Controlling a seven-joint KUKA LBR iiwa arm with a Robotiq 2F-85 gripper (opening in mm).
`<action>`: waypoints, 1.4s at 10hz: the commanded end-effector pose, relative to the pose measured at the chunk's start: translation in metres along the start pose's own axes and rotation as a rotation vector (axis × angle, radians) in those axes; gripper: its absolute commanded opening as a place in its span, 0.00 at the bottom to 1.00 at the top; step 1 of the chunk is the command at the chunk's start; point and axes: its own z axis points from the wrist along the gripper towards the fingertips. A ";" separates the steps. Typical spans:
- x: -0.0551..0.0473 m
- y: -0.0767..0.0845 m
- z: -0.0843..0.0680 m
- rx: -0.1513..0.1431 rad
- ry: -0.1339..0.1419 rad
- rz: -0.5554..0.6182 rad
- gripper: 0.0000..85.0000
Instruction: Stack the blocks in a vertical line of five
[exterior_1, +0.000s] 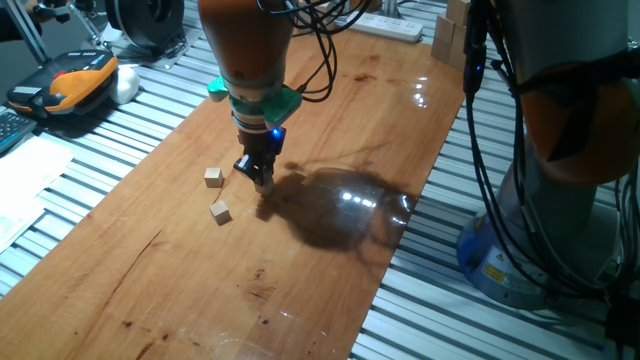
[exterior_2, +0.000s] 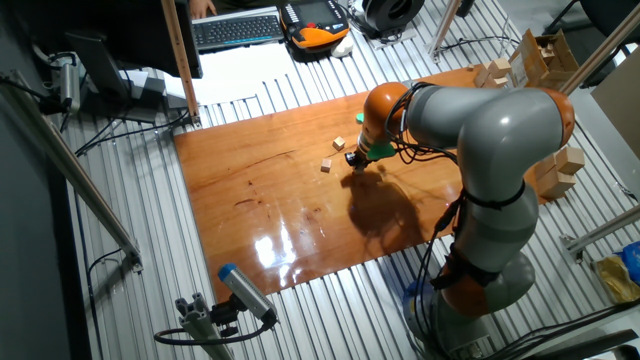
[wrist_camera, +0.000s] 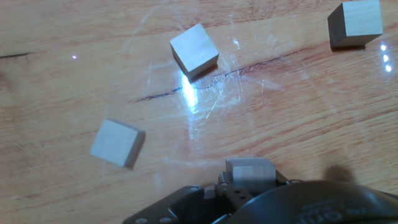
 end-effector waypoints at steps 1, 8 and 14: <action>0.000 0.000 0.000 -0.001 -0.002 0.003 0.40; 0.000 -0.001 -0.001 0.000 -0.006 0.008 0.60; -0.001 -0.002 -0.001 0.003 -0.013 0.011 0.60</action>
